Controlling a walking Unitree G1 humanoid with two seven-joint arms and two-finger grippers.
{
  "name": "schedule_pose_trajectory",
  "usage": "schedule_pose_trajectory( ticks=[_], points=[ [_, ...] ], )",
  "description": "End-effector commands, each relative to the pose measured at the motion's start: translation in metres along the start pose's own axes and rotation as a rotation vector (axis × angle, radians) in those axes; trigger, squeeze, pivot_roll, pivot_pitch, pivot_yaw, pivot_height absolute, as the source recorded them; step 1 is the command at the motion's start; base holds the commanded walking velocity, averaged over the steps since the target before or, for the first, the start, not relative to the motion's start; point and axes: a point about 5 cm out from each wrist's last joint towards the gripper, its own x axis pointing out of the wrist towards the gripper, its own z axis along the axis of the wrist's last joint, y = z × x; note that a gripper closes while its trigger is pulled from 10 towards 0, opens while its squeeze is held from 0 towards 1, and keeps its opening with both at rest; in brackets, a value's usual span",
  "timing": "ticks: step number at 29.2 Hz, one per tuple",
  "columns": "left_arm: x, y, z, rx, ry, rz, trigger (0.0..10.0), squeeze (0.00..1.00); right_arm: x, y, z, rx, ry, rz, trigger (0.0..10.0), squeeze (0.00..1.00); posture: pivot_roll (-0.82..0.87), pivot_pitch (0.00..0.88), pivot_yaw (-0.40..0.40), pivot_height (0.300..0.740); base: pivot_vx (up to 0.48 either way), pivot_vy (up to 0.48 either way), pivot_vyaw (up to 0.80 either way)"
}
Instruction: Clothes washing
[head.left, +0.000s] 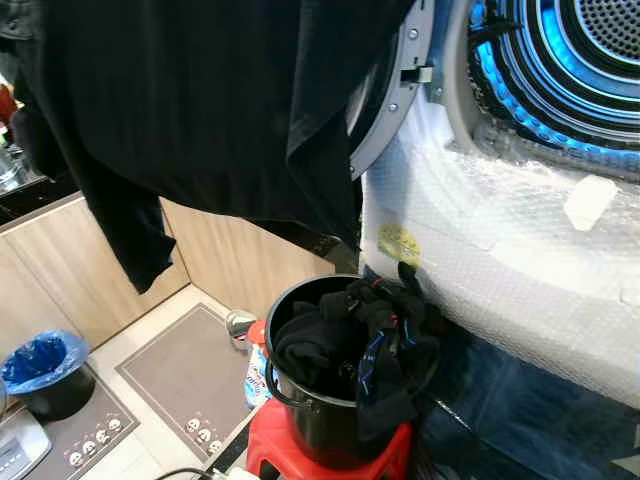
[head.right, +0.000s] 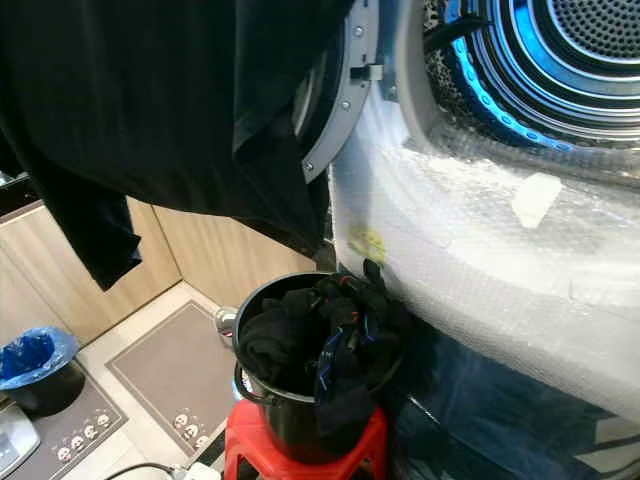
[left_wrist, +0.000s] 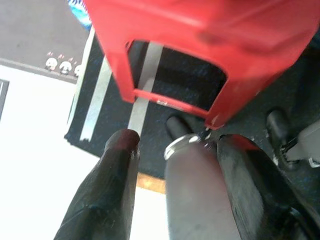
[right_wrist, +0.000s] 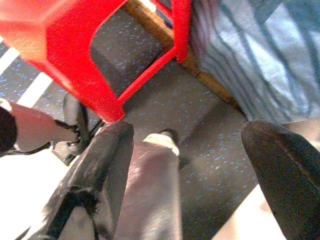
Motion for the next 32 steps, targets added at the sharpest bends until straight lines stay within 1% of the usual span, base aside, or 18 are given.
schedule_pose_trajectory(
  ticks=[1, 6, 7, 8, 9, 10, 12, 14, 19, 20, 22, 25, 26, 28, 29, 30, 31, 32],
  points=[
    [-0.001, 0.000, -0.006, 0.023, 0.023, -0.004, 10.0, 0.00, 0.001, 0.002, 0.005, 0.004, -0.010, 0.007, 10.0, 0.00, -0.13, 0.000, 0.077, 0.740, 0.000, 0.000, 0.00],
    [-0.001, 0.001, -0.004, 0.026, 0.019, -0.005, 10.0, 0.00, 0.002, 0.002, 0.006, 0.006, -0.013, 0.008, 10.0, 0.00, -0.13, 0.000, 0.076, 0.740, 0.000, 0.000, 0.00],
    [-0.001, 0.000, -0.003, 0.014, 0.012, -0.020, 10.0, 0.00, 0.002, 0.002, 0.007, 0.007, -0.015, 0.009, 10.0, 0.00, -0.12, 0.000, 0.071, 0.740, 0.000, 0.000, 0.00],
    [0.000, 0.000, -0.002, 0.019, 0.008, -0.025, 10.0, 0.11, 0.002, 0.002, 0.007, 0.011, -0.016, 0.010, 10.0, 0.00, -0.12, 0.000, 0.069, 0.740, 0.000, 0.000, 0.00],
    [0.000, 0.000, -0.001, 0.023, 0.006, -0.029, 10.0, 0.11, 0.002, 0.002, 0.007, 0.013, -0.017, 0.011, 10.0, 0.00, -0.12, 0.000, 0.069, 0.740, 0.000, 0.000, 0.00],
    [0.000, -0.001, 0.001, 0.013, -0.005, -0.038, 10.0, 1.00, 0.002, 0.002, 0.008, 0.018, -0.019, 0.013, 10.0, 1.00, -0.12, 0.000, 0.064, 0.740, 0.000, 0.000, 0.00],
    [0.000, -0.001, 0.003, -0.006, -0.017, -0.048, 10.0, 1.00, 0.002, 0.002, 0.008, 0.021, -0.020, 0.013, 10.0, 1.00, -0.12, 0.000, 0.063, 0.740, 0.000, 0.000, 0.00],
    [0.001, -0.001, 0.007, 0.003, -0.023, -0.046, 10.0, 1.00, 0.002, 0.000, 0.010, 0.017, -0.024, 0.011, 10.0, 1.00, -0.11, 0.000, 0.055, 0.740, 0.000, 0.000, 0.00],
    [0.002, 0.000, 0.015, 0.015, -0.048, -0.040, 10.0, 1.00, 0.002, -0.010, 0.020, 0.016, -0.067, -0.006, 10.0, 1.00, -0.12, 0.000, 0.071, 0.740, 0.000, 0.000, 0.00],
    [0.003, -0.003, 0.017, 0.047, -0.062, -0.074, 10.0, 1.00, 0.002, -0.015, 0.025, 0.011, -0.092, -0.012, 10.0, 1.00, -0.12, 0.000, 0.071, 0.740, 0.000, 0.000, 0.00],
    [0.003, -0.005, 0.018, 0.061, -0.066, -0.085, 10.0, 1.00, 0.002, -0.017, 0.027, 0.010, -0.100, -0.012, 10.0, 1.00, -0.13, 0.000, 0.067, 0.740, 0.000, 0.000, 0.00],
    [0.003, -0.006, 0.019, 0.121, -0.075, -0.108, 10.0, 1.00, 0.002, -0.019, 0.036, 0.000, -0.147, -0.002, 10.0, 1.00, -0.15, 0.000, 0.043, 0.740, 0.000, 0.000, 0.00],
    [0.002, -0.003, 0.018, 0.125, -0.071, -0.097, 10.0, 1.00, 0.002, -0.019, 0.041, -0.010, -0.177, 0.013, 10.0, 1.00, -0.15, 0.000, 0.040, 0.740, 0.000, 0.000, 0.00],
    [0.002, 0.002, 0.015, 0.081, -0.055, -0.067, 10.0, 1.00, 0.002, -0.018, 0.045, -0.023, -0.203, 0.030, 10.0, 1.00, -0.15, 0.000, 0.046, 0.740, 0.000, 0.000, 0.00],
    [0.001, 0.003, 0.014, 0.067, -0.052, -0.062, 10.0, 0.80, 0.002, -0.018, 0.046, -0.033, -0.208, 0.033, 10.0, 1.00, -0.16, 0.000, 0.053, 0.740, 0.000, 0.000, 0.00],
    [0.001, 0.004, 0.013, 0.064, -0.046, -0.053, 10.0, 0.00, 0.002, -0.019, 0.047, -0.040, -0.214, 0.037, 10.0, 1.00, -0.16, 0.001, 0.055, 0.740, 0.000, 0.000, 0.00],
    [0.001, 0.005, 0.009, 0.039, -0.026, -0.034, 10.0, 0.00, 0.002, -0.019, 0.051, -0.048, -0.230, 0.057, 10.0, 0.45, -0.15, 0.000, 0.062, 0.740, 0.000, 0.000, 0.00],
    [0.001, 0.005, 0.007, 0.029, -0.019, -0.030, 10.0, 0.00, 0.002, -0.018, 0.052, -0.049, -0.237, 0.065, 10.0, 0.00, -0.15, 0.000, 0.062, 0.740, 0.000, 0.000, 0.00]
  ],
)
